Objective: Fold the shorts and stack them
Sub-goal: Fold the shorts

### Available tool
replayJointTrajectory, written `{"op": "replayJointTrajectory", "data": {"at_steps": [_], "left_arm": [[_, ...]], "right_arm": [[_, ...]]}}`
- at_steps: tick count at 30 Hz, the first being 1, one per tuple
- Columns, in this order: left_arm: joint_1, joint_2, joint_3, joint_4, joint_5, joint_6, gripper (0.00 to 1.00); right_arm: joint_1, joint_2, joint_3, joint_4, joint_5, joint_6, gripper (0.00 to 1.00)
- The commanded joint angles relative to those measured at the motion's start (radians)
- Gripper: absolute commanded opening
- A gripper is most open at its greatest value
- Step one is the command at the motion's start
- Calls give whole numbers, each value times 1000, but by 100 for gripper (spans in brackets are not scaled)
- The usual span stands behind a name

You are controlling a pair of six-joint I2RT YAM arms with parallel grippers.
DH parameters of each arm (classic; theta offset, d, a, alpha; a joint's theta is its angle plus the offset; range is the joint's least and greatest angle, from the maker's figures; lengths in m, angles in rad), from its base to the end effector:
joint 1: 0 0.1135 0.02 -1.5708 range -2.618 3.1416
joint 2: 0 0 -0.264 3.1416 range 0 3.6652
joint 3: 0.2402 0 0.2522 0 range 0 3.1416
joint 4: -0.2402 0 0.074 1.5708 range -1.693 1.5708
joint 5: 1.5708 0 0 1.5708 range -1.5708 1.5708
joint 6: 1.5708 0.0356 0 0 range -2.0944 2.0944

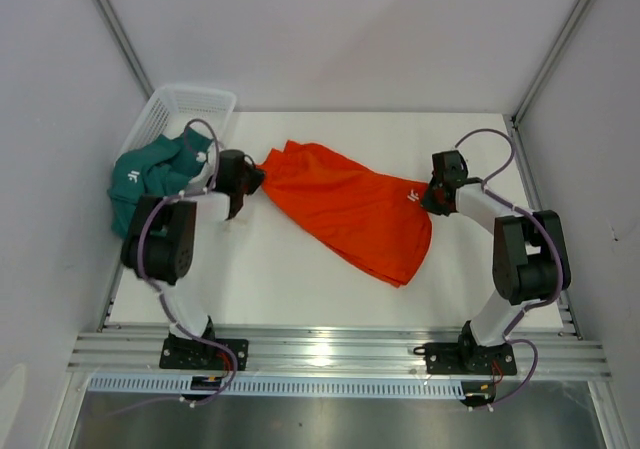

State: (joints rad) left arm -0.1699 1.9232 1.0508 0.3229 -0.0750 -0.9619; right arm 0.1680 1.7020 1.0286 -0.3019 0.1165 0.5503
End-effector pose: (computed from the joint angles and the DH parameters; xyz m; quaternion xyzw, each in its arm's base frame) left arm 0.4025 -0.0664 0.1551 -0.3532 0.7973 -0.2343 0.4298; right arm 0.3406 0.0536 0.1788 0.1981 0.9337 0.0508 0.2937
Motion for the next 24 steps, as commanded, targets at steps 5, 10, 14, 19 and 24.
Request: {"op": "replayJointTrajectory", "data": {"at_steps": [5,10,14,19,24], "left_arm": [[-175,-526,-525,0,-283,-95,0],[-373,-753,-658,-200,-376,-130,33],[-381,-884,-678,-571,-400,-236,95],[-381,-1148,-741,-667,-434,-168,99],[-350,-1311,-738,-484,-356,101,99]], "right_arm": [[11,-10,125,-110,132,-88,0],[-10,42,217,-137,130,-104,0],[-21,102,263,-154,143,-118,2],[-58,168,318,-169,111,-107,27],[-47,147,307,-146,84,-127,38]]}}
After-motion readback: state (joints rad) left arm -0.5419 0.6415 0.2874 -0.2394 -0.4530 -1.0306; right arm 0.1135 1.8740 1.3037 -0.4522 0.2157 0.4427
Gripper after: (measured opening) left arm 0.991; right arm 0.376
